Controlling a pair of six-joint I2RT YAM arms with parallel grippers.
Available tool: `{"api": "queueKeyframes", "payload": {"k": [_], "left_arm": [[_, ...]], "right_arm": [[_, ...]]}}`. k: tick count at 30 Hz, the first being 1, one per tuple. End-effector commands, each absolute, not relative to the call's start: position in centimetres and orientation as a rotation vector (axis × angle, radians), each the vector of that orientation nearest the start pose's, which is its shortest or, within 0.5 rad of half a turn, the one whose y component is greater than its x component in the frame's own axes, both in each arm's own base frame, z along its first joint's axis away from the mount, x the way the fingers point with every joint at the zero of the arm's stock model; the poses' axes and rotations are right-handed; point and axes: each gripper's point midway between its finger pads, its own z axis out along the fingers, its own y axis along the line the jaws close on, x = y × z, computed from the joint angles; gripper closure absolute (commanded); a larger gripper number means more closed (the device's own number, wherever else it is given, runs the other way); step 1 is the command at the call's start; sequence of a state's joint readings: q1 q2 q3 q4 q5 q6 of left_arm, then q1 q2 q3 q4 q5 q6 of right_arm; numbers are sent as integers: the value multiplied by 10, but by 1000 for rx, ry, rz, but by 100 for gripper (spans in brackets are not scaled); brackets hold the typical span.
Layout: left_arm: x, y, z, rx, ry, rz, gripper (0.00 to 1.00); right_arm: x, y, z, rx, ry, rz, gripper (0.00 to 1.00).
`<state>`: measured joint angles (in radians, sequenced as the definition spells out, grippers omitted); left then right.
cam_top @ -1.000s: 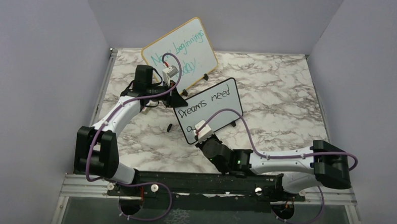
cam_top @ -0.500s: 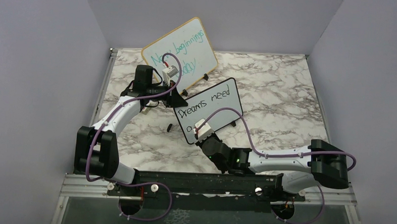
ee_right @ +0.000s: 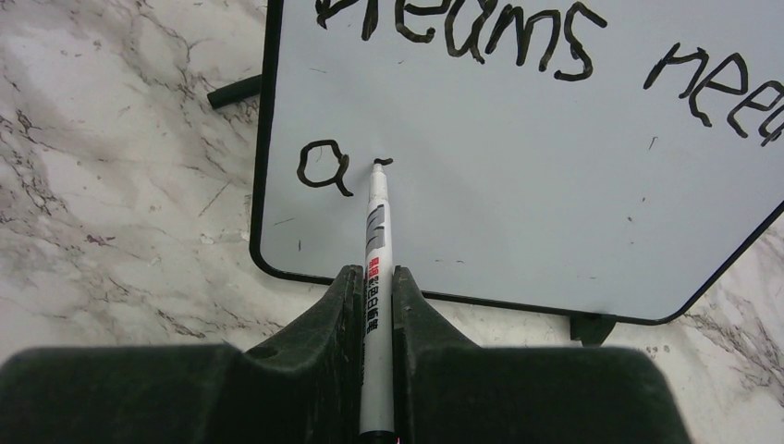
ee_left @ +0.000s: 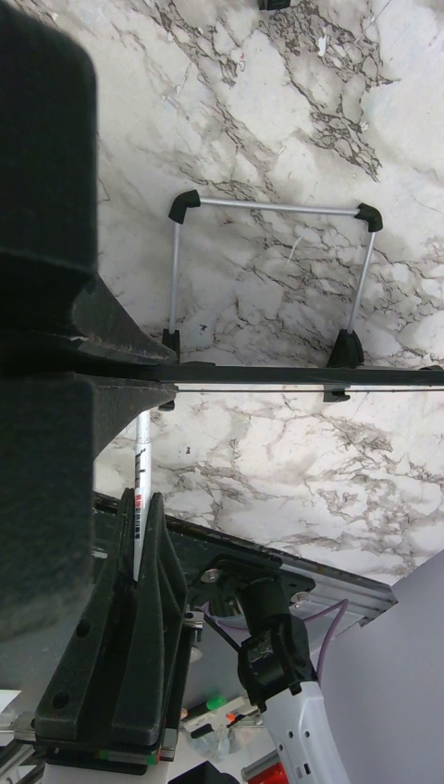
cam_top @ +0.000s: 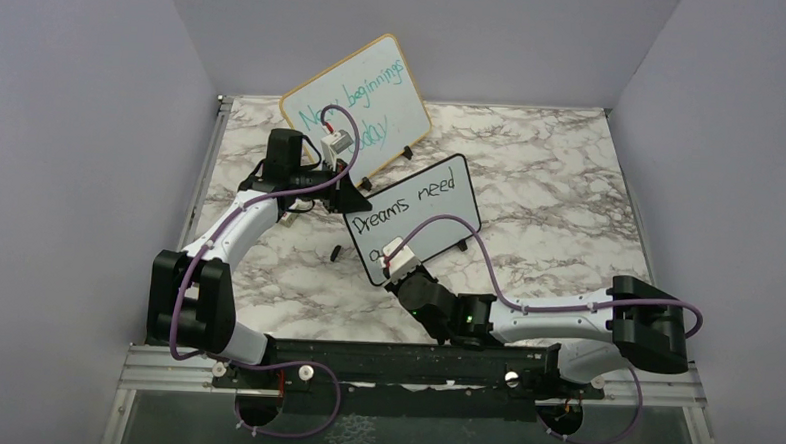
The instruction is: Write a sentence on the whiteboard
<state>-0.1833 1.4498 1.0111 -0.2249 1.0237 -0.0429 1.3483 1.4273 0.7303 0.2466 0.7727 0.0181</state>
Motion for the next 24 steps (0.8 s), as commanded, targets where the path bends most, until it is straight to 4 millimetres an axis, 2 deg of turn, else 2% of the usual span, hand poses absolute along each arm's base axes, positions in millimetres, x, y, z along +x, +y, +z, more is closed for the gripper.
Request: {"api": "queueKeyframes", "payload": {"k": [1,11,24], "left_arm": [[304,-206,183,673,2066,-1242,100],[304,-206,183,674,2065,-1244,100],[304,-206,183,676,2065,-1245,100]], "right_arm": [[201,351,151,-747,1703,214,100],[196,351,143,-799,1722,220,100],[192,332,122,-827,1782,165,100]]}}
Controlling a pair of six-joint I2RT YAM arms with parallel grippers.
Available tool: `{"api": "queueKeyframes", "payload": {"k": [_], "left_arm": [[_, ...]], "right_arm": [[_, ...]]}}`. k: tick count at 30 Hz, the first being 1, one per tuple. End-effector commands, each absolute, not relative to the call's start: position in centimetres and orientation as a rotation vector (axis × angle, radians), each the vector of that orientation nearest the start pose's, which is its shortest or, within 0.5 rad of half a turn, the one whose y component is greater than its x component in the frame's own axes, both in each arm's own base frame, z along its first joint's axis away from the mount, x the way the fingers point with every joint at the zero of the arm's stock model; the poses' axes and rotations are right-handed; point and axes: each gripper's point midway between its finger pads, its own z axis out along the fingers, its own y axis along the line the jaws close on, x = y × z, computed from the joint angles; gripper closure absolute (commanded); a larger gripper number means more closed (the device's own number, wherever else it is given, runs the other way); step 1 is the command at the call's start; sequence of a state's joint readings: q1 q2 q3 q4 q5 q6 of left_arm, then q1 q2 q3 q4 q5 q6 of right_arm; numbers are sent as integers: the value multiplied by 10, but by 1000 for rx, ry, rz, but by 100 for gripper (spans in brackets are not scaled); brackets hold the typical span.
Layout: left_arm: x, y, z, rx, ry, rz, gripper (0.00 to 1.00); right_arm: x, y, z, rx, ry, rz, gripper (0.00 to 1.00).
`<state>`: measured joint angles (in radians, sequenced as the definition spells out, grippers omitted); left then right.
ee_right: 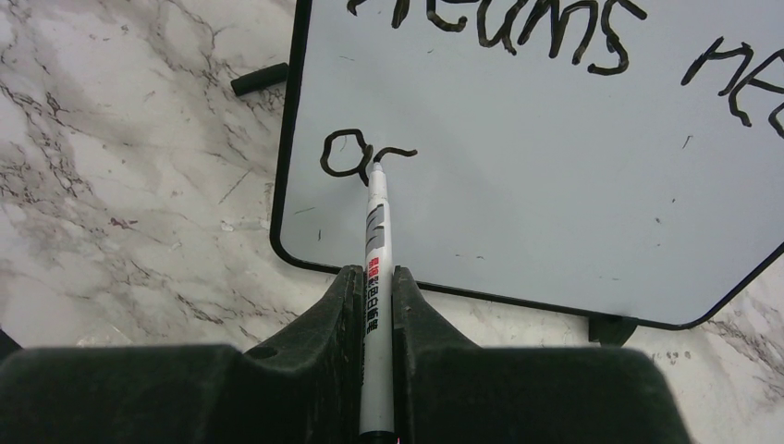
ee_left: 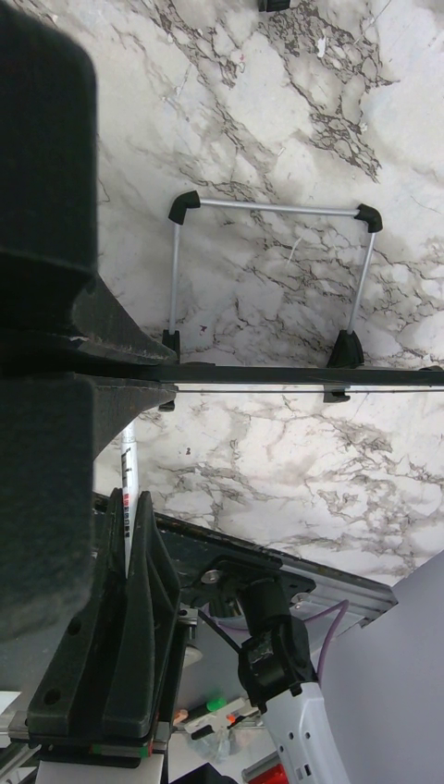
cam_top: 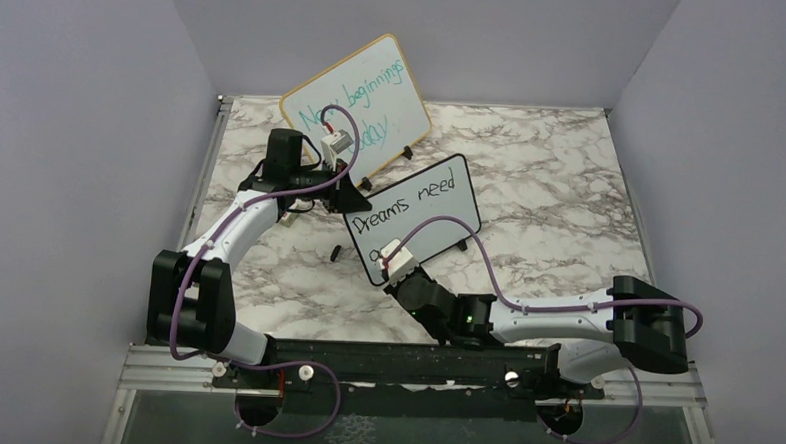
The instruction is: Write a sentence on the whiteboard
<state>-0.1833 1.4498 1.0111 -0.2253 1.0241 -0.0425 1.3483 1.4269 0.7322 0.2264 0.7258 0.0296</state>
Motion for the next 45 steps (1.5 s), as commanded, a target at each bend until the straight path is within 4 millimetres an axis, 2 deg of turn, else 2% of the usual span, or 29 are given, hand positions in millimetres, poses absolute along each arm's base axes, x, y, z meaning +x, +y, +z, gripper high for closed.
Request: {"api": "queueKeyframes", "payload": {"k": [1,21,30,45], "left_arm": [[304,-206,182,675,2066,-1246,100],[304,-206,183,676,2065,-1241,100],[304,-206,183,677,2065,-1241,100],[304,-206,182,676,2069,-1244,100]], "right_arm": [[192,331,121,-828,1785,160,100],[196,319,116,-826,1791,85,100],[202,314,121,-798,1775,58,100],[212,315,145,-725,1719,96,100]]}}
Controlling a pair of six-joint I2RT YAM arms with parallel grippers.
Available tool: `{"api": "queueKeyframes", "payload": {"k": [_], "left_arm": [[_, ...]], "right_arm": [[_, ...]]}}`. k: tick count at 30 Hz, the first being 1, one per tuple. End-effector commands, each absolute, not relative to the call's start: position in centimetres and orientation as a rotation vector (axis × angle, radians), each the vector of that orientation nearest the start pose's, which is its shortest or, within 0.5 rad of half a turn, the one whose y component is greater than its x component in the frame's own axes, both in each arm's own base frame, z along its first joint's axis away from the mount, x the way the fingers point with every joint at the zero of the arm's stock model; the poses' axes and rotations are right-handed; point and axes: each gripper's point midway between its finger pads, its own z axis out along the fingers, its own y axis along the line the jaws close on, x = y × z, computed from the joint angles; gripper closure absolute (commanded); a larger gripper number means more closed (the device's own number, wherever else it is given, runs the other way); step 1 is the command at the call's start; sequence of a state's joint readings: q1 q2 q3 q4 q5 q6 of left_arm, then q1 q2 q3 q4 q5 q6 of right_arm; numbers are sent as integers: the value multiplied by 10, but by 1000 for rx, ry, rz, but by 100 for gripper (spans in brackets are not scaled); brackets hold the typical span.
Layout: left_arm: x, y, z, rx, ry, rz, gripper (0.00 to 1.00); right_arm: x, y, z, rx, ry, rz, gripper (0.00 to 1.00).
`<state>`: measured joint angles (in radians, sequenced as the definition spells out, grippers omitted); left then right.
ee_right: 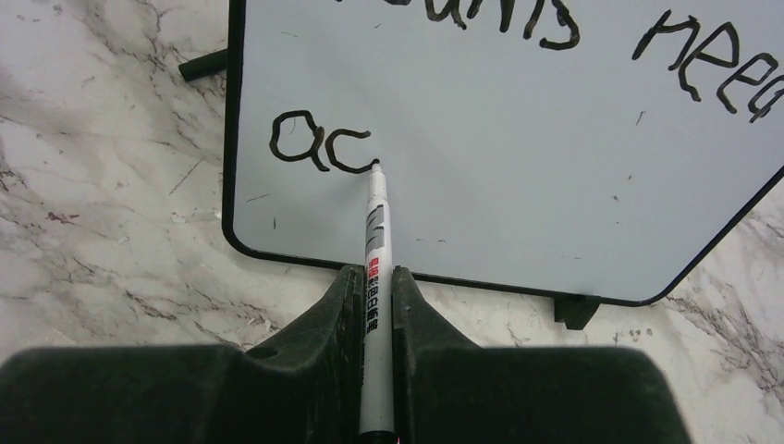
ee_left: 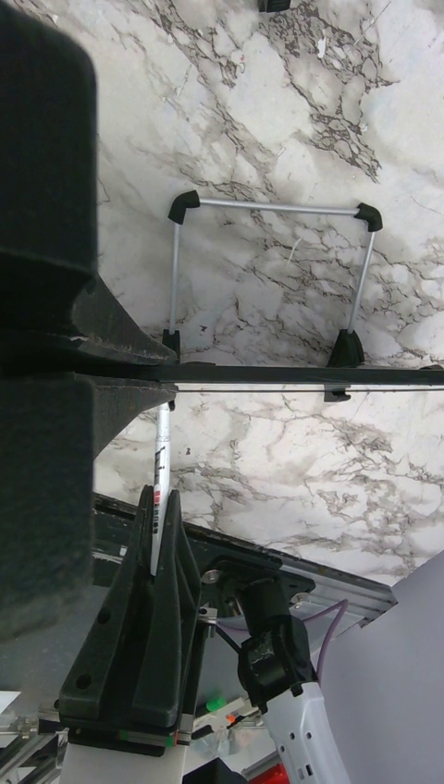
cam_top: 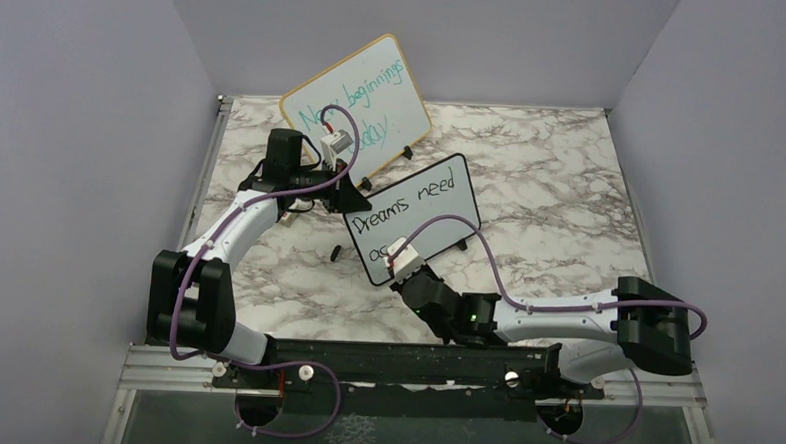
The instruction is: Write a sentence on the whiteboard
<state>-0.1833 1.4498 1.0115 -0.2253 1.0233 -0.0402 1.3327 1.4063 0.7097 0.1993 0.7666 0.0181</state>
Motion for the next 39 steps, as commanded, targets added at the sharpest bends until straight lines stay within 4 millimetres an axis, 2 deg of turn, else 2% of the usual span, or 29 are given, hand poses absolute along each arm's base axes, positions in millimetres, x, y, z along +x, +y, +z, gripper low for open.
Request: {"api": "queueKeyframes", "payload": {"k": [1,11,30,39], "left_arm": [[304,-206,181,675,2070,-1245,100],[304,-206,182,676,2069,-1244,100],[305,-206,181,674,2072,-1243,100],[304,-206,181,674,2074,-1241,100]], "right_arm": [[212,314,147,-722,1713,99,100],[211,313,155,-705,1702,150,100],[209,330,142,-762,1716,191,100],[219,319,135,-742,1743,141,100]]}}
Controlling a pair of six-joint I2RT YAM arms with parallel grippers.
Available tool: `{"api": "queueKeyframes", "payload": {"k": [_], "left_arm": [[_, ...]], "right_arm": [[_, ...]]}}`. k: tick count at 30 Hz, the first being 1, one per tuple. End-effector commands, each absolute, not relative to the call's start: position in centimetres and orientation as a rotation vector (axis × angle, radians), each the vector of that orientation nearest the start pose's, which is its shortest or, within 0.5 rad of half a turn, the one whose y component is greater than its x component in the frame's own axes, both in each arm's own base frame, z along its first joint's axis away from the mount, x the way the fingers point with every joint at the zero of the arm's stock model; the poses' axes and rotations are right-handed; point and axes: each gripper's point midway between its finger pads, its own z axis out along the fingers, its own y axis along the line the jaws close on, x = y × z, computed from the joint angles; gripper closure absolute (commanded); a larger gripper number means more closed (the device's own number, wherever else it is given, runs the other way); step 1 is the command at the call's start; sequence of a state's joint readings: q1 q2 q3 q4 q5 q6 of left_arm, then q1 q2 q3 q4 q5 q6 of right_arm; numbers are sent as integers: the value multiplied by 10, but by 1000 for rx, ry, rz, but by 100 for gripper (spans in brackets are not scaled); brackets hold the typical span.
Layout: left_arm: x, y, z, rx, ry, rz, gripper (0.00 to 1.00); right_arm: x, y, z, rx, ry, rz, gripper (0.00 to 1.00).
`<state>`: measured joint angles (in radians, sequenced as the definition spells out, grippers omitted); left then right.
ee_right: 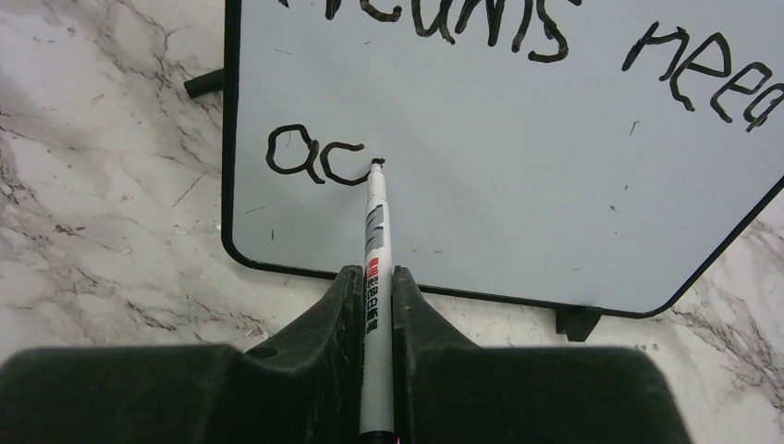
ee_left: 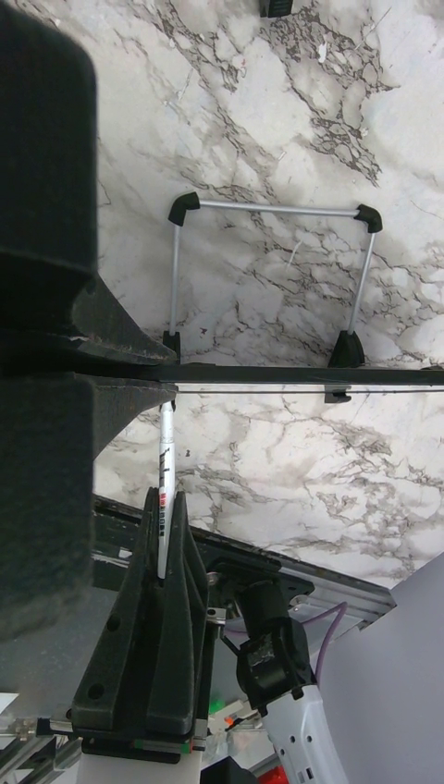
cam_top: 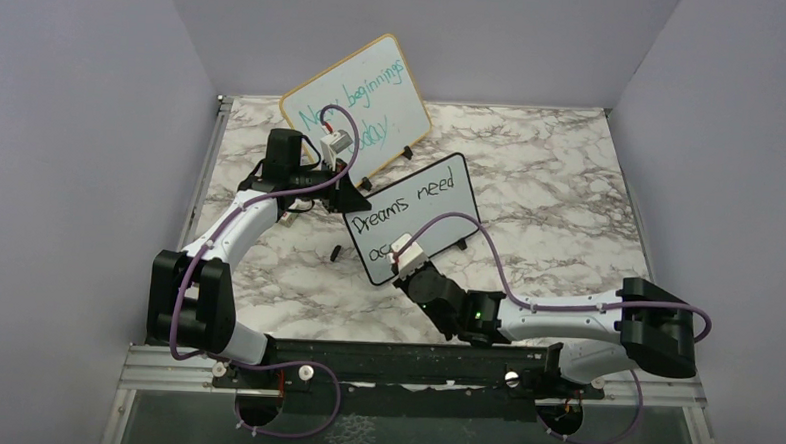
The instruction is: Write a sentence on the whiteboard
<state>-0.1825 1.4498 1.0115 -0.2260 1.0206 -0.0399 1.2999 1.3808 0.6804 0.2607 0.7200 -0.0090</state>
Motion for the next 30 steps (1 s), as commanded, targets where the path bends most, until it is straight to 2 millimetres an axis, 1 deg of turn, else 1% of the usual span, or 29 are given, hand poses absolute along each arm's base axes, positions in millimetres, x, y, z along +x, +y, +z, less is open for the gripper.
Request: {"api": "queueKeyframes", "payload": {"k": [1,9,17,30], "left_arm": [[304,-206,181,674,2073,-1242,100],[304,-206,181,677,2072,-1242,100],[304,-206,180,677,2073,-1246,100],[305,-207,179,677,2076,-1254,100]], "right_arm": [[220,316,135,-737,1745,133,100],[226,303,133,-716,1757,91,100],[228,299,138,-696,1753,90,100],[217,315,161,-756,1698,235,100]]}}
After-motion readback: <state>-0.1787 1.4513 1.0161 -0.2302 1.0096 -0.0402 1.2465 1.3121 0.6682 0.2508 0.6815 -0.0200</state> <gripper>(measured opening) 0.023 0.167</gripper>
